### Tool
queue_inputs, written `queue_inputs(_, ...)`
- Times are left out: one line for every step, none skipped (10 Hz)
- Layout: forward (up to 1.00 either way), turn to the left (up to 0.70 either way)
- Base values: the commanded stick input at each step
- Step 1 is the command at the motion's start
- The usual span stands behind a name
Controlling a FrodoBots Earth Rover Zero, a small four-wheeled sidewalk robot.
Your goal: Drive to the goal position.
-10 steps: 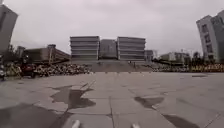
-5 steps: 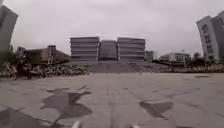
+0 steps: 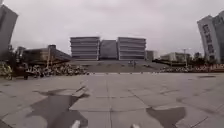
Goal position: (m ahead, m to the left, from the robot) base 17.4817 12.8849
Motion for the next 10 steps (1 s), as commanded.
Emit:
queue_inputs(0.7,0.0)
queue_inputs(0.7,0.0)
queue_inputs(0.7,0.0)
queue_inputs(0.7,0.0)
queue_inputs(0.7,0.0)
queue_inputs(0.7,0.0)
queue_inputs(0.7,0.0)
queue_inputs(0.7,0.0)
queue_inputs(0.7,0.0)
queue_inputs(0.7,0.0)
